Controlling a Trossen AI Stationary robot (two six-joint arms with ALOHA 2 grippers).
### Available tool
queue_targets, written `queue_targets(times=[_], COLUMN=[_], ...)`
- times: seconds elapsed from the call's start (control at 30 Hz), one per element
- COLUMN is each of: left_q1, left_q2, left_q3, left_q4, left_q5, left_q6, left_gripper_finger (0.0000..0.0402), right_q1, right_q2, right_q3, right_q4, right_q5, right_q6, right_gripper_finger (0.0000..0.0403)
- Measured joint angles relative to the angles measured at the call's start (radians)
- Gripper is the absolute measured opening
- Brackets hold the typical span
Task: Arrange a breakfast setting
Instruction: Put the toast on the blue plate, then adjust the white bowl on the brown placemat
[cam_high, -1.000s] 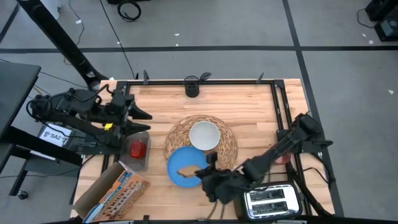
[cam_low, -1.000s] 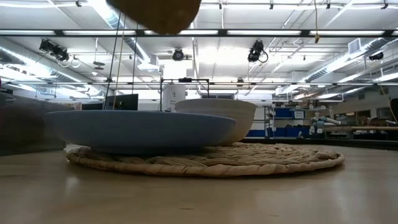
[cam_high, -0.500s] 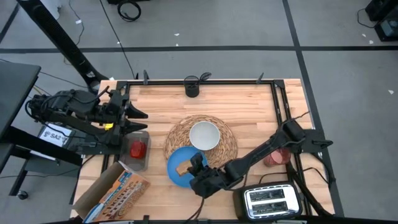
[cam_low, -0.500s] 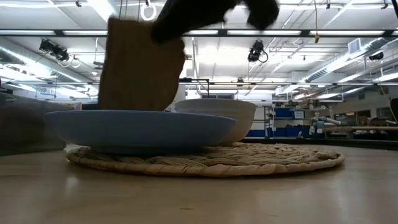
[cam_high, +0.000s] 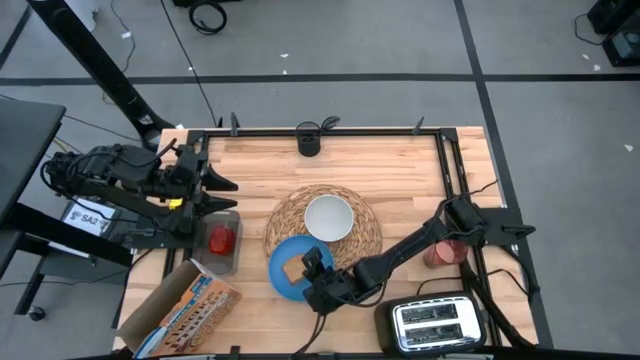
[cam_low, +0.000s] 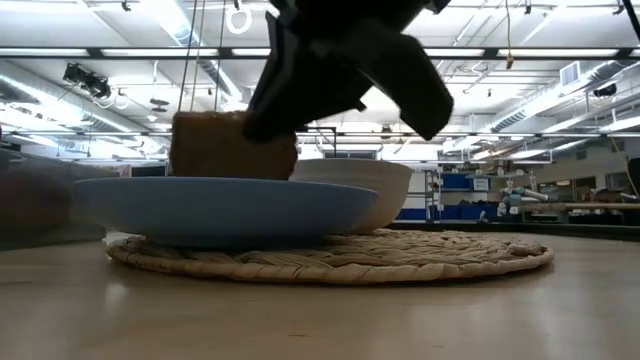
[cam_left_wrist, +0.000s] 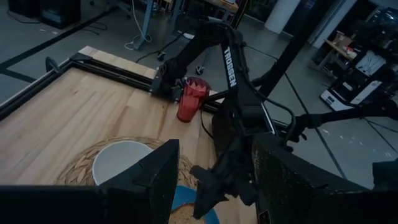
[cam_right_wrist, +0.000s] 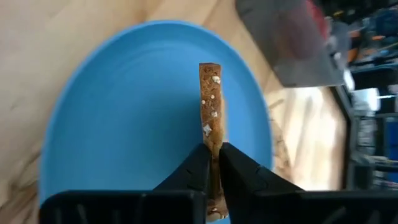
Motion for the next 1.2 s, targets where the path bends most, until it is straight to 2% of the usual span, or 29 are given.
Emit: queue_targets(times=[0.43,0.77,1.0,1.2], left_q1=[0.001,0.001,0.001,0.001], left_q2=[0.005,0.002,0.02,0.06], left_q3=[0.0,0.0,0.0,0.0], left_q4=[0.028,0.027,-0.003,-0.037], left_q5=[-0.03,-0.079,-0.177,-0.237], left_q6=[-0.05,0.009,0.032,0.025], left_gripper_finger=[0.0209,0.0255,0.0249,0.0248], right_q1=[-0.012,-0.022,-0.017,-0.023], right_q2=[-0.031,-0.142,-0.251,-0.362], right_q3=[0.0,0.0,0.0,0.0], right_q4=[-0.092,-0.181,-0.189,-0.243], right_q5=[-0.177,-0.263,-0.272,-0.244], right_q6=[0.077,0.133,0.147,0.367], right_gripper_finger=[0.0179,0.0275,0.03,0.0297])
